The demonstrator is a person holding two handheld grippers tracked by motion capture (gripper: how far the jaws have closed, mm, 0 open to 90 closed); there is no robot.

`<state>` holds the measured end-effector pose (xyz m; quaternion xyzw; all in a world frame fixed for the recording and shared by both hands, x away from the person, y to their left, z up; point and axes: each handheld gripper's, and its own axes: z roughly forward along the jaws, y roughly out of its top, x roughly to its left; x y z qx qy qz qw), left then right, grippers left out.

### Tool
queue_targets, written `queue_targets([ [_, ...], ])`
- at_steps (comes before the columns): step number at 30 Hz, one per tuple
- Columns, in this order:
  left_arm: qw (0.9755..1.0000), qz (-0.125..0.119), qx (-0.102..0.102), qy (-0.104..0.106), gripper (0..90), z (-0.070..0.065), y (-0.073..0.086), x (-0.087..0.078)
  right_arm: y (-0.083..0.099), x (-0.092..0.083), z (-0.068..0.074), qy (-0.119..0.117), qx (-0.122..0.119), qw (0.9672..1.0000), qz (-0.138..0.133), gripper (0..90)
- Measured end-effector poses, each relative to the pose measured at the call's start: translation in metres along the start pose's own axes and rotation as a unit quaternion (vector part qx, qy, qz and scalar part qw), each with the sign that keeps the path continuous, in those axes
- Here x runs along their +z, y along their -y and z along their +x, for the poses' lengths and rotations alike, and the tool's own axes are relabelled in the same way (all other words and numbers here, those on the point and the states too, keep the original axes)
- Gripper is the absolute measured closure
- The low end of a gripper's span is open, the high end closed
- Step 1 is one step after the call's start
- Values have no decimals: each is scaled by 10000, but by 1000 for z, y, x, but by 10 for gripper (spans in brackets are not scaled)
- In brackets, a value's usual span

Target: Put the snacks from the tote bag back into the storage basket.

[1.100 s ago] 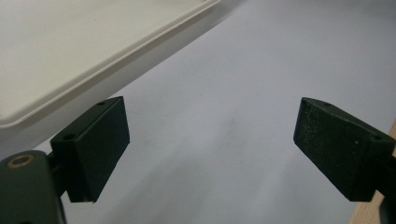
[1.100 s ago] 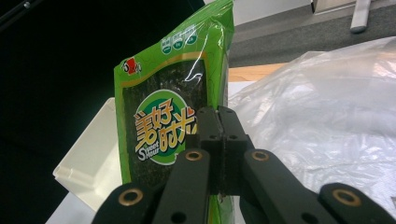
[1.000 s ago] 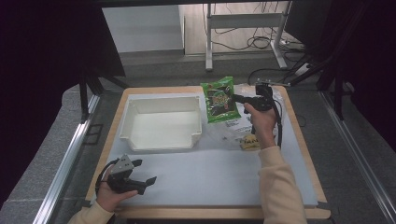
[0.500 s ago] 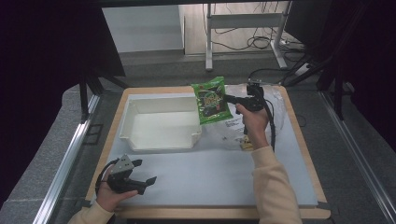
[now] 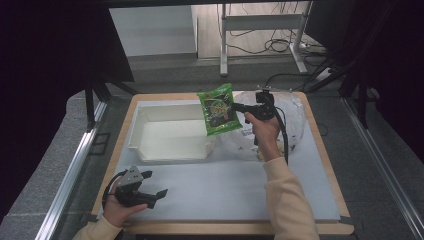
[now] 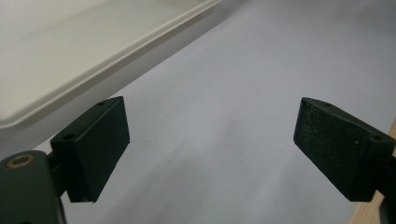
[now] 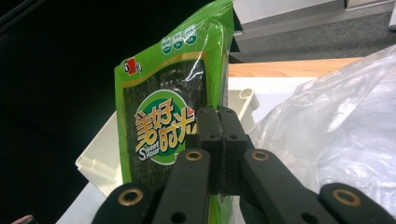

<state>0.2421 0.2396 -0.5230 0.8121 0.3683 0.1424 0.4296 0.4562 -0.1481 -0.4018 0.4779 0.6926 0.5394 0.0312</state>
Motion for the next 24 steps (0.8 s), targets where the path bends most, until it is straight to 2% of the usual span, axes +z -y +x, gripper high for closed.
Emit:
queue_targets([
  [10,10000,-1,-5,-1,106,0,0,0,4,10,8,-94,-28,9999,48,896],
  [24,10000,-9,-7,2,106,0,0,-1,11,34,28,-275,-52,9995,162,895],
])
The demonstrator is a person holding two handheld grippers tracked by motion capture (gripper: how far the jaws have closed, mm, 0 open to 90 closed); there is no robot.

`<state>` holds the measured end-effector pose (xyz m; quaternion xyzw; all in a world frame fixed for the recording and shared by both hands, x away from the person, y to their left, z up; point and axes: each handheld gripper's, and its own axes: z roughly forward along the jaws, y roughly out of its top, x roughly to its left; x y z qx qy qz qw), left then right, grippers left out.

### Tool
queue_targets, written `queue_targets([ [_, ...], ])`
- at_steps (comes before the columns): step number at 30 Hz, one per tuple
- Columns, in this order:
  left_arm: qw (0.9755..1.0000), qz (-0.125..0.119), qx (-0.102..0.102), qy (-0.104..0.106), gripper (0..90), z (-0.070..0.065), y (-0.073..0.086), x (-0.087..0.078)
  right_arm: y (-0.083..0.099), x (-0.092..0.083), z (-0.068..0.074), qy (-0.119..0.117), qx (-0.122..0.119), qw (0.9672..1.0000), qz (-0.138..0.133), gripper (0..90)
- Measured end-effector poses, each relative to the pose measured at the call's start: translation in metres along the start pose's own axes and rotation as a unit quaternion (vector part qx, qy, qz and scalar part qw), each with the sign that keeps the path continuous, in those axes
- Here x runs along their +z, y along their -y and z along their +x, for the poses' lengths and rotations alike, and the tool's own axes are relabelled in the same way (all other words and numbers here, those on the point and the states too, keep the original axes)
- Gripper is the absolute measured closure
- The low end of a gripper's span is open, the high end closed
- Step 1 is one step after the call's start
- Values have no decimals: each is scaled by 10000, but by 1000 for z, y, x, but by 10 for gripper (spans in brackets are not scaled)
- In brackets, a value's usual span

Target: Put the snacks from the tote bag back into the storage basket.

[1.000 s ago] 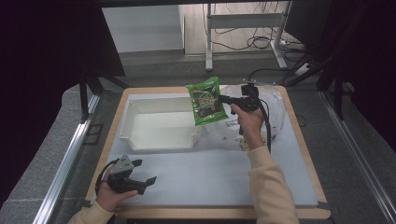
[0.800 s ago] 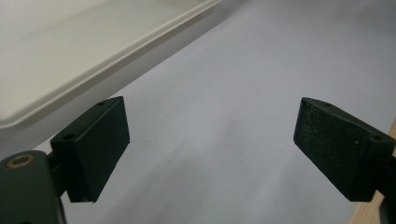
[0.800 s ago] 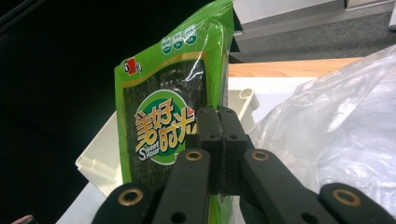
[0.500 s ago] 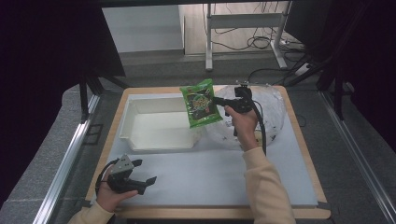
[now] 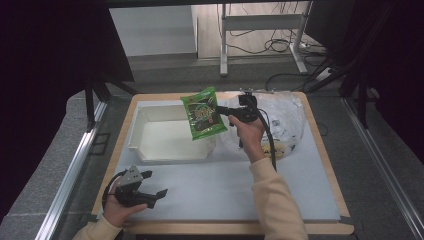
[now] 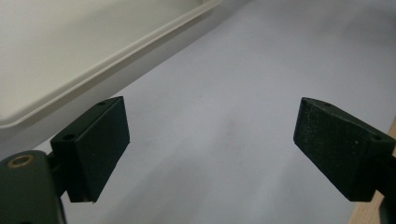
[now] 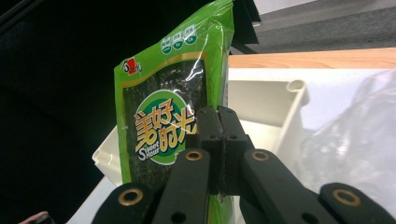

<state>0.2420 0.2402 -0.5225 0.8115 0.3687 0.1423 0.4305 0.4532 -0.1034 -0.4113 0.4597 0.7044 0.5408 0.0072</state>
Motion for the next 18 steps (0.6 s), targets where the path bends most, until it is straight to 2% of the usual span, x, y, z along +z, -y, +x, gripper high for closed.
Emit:
queue_targets([
  [18,10000,-17,11,16,106,0,0,0,6,29,17,-171,-39,9997,157,896],
])
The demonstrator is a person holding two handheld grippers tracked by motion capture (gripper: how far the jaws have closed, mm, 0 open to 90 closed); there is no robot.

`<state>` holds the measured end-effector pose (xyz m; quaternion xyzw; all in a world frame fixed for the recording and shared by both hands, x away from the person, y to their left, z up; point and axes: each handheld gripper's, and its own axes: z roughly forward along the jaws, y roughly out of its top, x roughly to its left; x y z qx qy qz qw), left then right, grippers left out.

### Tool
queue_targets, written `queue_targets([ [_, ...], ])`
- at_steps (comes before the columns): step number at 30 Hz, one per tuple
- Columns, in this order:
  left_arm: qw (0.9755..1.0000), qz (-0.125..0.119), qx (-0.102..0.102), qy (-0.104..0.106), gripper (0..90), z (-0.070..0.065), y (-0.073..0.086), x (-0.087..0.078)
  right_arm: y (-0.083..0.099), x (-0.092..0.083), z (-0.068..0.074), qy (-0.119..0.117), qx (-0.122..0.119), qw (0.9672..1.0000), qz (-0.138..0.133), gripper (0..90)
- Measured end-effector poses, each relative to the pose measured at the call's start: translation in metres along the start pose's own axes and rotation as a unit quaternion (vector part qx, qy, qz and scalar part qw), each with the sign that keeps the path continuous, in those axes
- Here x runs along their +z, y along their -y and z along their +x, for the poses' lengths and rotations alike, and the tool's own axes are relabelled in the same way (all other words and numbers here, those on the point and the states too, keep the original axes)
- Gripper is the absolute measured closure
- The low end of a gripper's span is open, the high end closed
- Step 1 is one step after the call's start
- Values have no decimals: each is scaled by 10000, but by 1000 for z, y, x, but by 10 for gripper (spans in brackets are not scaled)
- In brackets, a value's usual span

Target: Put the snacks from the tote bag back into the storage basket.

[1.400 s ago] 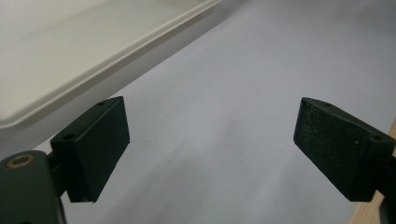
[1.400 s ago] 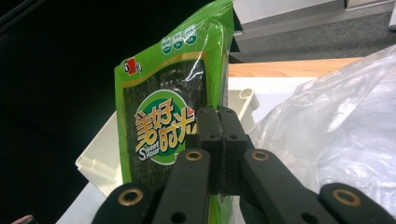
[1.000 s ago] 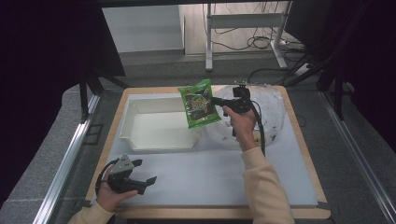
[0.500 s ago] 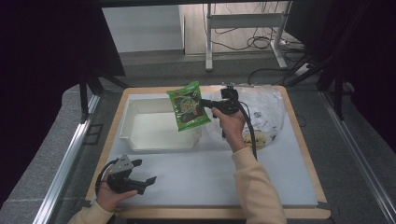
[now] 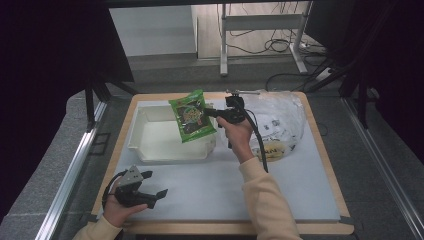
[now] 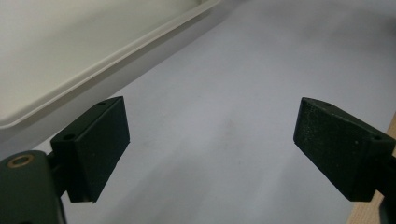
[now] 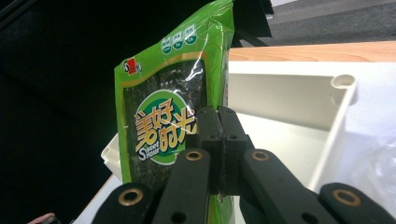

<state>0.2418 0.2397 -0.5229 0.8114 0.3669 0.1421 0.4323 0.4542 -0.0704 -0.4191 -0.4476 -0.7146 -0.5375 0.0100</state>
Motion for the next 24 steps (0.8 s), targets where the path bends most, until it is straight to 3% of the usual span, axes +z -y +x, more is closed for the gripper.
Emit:
queue_targets([
  [24,10000,-14,6,16,107,0,0,-1,5,42,25,-99,-71,9997,217,896],
])
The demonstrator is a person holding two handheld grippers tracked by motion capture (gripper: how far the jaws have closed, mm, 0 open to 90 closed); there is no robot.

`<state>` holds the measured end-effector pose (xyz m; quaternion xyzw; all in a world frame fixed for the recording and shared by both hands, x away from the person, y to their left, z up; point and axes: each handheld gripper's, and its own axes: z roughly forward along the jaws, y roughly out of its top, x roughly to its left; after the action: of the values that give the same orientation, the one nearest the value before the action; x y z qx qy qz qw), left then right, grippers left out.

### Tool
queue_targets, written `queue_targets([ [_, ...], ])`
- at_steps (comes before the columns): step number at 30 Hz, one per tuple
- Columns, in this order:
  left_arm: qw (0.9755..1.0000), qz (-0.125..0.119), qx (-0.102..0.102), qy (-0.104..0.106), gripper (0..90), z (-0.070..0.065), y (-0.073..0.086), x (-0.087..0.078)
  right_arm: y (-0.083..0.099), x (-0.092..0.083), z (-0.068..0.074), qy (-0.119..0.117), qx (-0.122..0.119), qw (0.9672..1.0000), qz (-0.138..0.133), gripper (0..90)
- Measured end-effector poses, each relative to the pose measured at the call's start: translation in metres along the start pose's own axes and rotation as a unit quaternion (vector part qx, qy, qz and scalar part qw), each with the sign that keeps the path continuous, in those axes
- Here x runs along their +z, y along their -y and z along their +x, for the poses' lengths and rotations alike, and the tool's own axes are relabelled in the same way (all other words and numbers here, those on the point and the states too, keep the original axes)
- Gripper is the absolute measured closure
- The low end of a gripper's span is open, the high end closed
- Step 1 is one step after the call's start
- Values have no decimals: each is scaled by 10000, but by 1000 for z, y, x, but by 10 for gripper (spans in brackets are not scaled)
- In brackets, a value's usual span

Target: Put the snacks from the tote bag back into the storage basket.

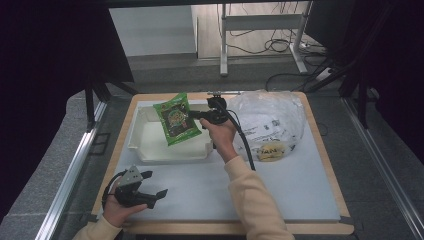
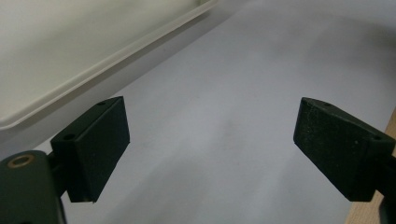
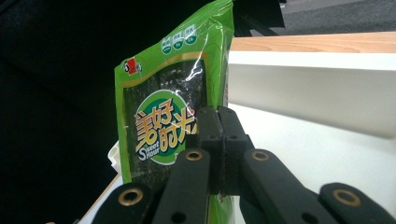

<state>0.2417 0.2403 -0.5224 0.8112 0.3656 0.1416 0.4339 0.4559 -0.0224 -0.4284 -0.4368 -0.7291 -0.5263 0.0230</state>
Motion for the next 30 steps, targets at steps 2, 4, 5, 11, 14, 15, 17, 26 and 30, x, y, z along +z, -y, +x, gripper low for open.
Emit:
queue_targets([
  [2,10000,-16,-17,8,106,0,0,0,0,1,1,-2,-10,10000,1,896],
  [4,10000,-23,-25,12,106,0,0,0,1,4,2,6,-10,10000,7,896],
  [5,10000,-20,-23,11,106,0,0,0,1,7,4,12,-13,10000,25,896],
  [11,10000,-21,-28,6,107,0,0,0,3,14,8,-16,-7,10000,39,896],
  [14,10000,-1,-5,-1,106,0,0,0,4,18,11,-37,-11,10000,48,895],
  [15,10000,-5,-8,0,106,0,0,0,4,18,11,-46,1,10000,59,896],
  [17,10000,-4,-5,-1,106,0,0,0,4,21,13,-58,-3,10000,59,896],
  [26,10000,-5,-14,5,107,0,0,0,5,31,20,-98,8,9999,63,896],
  [30,10000,-9,-15,8,107,0,0,0,7,39,24,-101,4,9999,95,896],
])
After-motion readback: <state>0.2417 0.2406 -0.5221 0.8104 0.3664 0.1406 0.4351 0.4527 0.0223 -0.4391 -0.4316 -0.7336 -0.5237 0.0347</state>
